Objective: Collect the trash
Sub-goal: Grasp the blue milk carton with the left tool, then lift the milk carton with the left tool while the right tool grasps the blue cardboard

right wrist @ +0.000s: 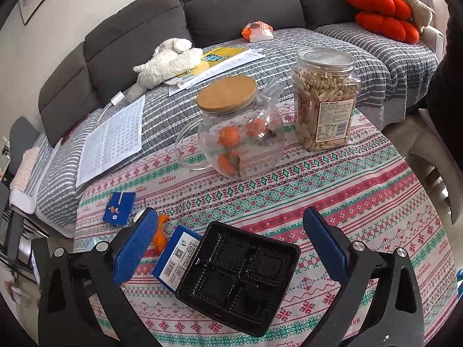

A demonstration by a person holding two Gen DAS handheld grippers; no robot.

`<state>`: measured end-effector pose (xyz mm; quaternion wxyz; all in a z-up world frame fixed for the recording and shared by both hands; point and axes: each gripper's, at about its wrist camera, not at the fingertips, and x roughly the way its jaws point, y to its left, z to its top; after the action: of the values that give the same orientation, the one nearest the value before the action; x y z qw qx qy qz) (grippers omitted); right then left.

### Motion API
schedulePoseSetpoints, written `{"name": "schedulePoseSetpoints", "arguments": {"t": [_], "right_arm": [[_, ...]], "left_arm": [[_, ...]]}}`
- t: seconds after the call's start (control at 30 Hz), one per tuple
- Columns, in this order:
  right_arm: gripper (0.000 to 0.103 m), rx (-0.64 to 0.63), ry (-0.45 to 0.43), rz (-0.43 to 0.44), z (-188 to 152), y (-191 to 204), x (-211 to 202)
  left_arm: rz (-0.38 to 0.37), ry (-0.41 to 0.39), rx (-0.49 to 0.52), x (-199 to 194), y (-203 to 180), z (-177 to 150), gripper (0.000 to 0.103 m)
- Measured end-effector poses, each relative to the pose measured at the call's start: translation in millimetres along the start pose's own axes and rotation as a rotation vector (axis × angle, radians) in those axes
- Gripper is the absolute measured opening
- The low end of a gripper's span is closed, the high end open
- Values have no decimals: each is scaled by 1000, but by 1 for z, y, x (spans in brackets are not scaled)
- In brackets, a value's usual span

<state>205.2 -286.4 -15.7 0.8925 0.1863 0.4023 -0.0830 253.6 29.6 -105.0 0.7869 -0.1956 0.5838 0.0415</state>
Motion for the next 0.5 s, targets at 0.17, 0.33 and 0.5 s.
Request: {"name": "schedulePoseSetpoints", "arguments": {"t": [0.17, 0.33, 0.5], "right_arm": [[96, -51, 3, -21, -4, 11, 6], [96, -143, 37, 0, -15, 35, 18], [96, -327, 23, 74, -32, 84, 32]], "left_arm": [[-2, -9, 7, 1, 10, 5, 58], [-39, -117, 66, -39, 29, -6, 58], [-53, -240, 105, -81, 48, -4, 54]]}}
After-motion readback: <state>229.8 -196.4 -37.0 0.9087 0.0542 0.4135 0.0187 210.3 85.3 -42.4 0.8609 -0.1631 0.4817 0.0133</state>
